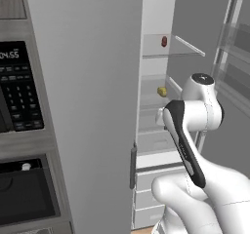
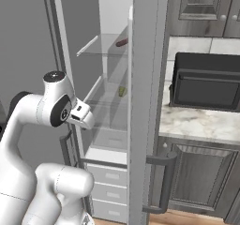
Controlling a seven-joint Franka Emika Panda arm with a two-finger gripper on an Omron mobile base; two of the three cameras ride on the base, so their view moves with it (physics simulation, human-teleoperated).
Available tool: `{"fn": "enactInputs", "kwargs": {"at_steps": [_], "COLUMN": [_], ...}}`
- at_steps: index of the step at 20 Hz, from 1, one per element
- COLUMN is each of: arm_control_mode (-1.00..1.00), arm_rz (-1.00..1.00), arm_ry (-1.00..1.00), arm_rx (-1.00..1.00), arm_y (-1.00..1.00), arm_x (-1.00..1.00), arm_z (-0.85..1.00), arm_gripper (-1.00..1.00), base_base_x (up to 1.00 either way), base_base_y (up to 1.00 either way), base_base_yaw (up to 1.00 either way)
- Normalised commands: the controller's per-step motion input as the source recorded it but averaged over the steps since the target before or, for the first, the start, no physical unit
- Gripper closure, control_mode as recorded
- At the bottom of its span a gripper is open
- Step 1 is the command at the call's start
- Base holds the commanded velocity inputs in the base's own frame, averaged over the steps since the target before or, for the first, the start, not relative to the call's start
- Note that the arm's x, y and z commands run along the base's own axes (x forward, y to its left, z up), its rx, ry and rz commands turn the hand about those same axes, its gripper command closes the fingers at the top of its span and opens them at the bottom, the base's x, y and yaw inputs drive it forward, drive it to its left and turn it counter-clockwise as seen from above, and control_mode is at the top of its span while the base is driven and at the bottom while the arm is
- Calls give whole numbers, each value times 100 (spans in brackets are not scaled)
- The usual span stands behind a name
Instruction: Retrieve the sausage and cheese from the fridge and place them on the cutting board on the counter.
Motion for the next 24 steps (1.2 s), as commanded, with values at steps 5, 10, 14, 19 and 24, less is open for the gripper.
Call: {"fn": "enactInputs", "kwargs": {"at_steps": [5,10,14,19,24], "arm_control_mode": [100,-100,-100,-100,-100], "arm_rz": [0,0,0,0,0], "arm_ry": [0,0,0,-1,-13], "arm_rx": [0,0,0,0,0], "arm_y": [0,0,0,0,-21], "arm_x": [0,0,0,4,4], "arm_z": [0,0,0,0,37], "arm_gripper": [-100,-100,-100,-100,-100], "base_base_x": [0,0,0,0,0], "base_base_y": [0,0,0,0,0], "base_base_yaw": [0,0,0,0,0]}}
